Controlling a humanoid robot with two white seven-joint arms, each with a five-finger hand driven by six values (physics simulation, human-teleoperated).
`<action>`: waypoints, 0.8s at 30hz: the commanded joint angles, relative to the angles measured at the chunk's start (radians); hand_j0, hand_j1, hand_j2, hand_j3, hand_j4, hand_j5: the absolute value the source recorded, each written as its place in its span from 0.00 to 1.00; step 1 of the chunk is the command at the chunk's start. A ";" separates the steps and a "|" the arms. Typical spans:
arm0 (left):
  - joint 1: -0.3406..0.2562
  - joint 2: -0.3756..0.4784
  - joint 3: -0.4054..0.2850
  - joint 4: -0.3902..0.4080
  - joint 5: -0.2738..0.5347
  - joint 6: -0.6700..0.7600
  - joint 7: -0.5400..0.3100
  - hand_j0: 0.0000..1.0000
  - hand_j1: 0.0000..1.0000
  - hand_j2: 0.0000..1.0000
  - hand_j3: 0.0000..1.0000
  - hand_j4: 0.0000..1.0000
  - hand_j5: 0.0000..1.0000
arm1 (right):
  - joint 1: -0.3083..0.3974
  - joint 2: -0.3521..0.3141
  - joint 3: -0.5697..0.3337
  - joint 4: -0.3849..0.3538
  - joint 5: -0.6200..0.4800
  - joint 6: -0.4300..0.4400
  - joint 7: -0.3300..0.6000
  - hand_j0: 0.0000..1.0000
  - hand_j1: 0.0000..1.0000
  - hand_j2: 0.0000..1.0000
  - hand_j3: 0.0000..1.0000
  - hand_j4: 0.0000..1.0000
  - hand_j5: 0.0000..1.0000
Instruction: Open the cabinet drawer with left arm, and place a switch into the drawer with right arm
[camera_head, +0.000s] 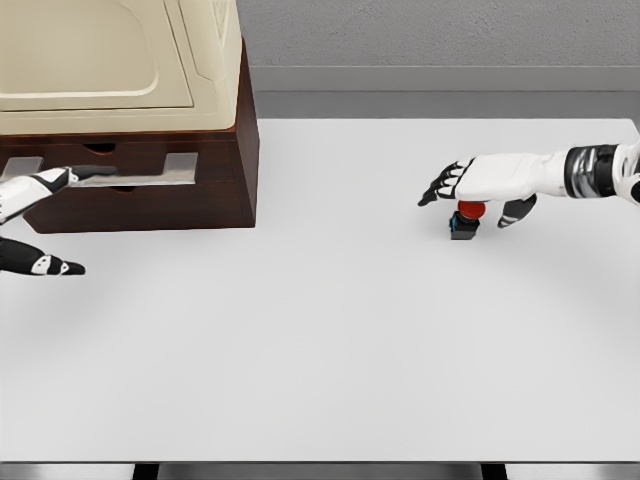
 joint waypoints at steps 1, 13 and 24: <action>0.000 -0.031 0.001 0.003 0.001 0.001 -0.007 1.00 1.00 1.00 1.00 1.00 1.00 | 0.000 0.001 -0.001 0.004 -0.002 0.000 0.000 1.00 1.00 1.00 1.00 1.00 1.00; -0.043 -0.078 -0.001 0.001 -0.015 0.001 -0.032 1.00 1.00 1.00 1.00 1.00 1.00 | 0.002 0.007 -0.001 0.031 -0.001 0.000 0.003 1.00 1.00 1.00 1.00 1.00 1.00; -0.061 -0.086 0.001 0.056 -0.002 0.001 -0.074 1.00 1.00 1.00 1.00 1.00 1.00 | 0.009 0.013 -0.001 0.035 0.013 0.000 0.003 1.00 1.00 1.00 1.00 1.00 1.00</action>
